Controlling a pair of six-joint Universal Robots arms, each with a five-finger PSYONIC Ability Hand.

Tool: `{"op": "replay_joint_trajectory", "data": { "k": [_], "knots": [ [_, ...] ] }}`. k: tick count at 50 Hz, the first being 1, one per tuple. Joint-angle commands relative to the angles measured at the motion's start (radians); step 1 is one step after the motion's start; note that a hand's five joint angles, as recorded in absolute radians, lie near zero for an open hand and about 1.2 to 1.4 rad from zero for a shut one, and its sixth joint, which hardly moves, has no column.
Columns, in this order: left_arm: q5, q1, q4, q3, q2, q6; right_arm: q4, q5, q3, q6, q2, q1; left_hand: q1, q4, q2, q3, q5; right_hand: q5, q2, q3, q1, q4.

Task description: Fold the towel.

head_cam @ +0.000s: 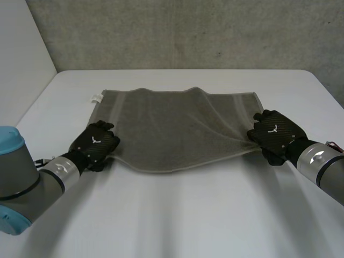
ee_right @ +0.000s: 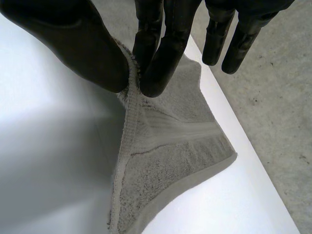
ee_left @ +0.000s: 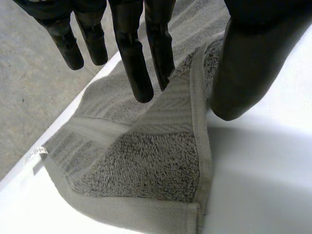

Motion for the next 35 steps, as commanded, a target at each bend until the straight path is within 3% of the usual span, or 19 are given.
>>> {"op": "replay_joint_trajectory", "data": {
  "k": [1,18,24,28,35],
  "knots": [
    [-0.031,-0.003,0.005,0.000,-0.007,-0.002,0.001,-0.002,-0.011,0.032,0.001,-0.011,-0.089,-0.055,-0.098,-0.049,-0.078,0.063,0.048,-0.041,0.116,-0.067],
    [-0.106,-0.008,0.103,-0.003,-0.007,-0.095,0.098,-0.017,-0.006,0.039,-0.018,-0.043,-0.066,-0.055,-0.075,-0.049,-0.055,0.063,0.048,-0.041,0.116,-0.067],
    [-0.111,-0.021,0.105,0.010,-0.008,-0.175,0.119,-0.042,-0.002,0.040,-0.029,-0.052,-0.066,-0.055,-0.075,-0.049,-0.055,0.063,0.048,-0.041,0.116,-0.067],
    [-0.112,-0.058,0.096,0.014,-0.011,-0.255,0.122,-0.046,0.001,0.040,-0.029,-0.055,-0.066,-0.055,-0.075,-0.049,-0.055,0.063,0.048,-0.041,0.116,-0.067],
    [-0.143,-0.115,0.092,0.013,-0.013,-0.283,0.122,-0.046,0.003,0.039,-0.027,-0.054,-0.066,-0.055,-0.075,-0.049,-0.055,0.063,0.048,-0.041,0.116,-0.067]
  ]
}}
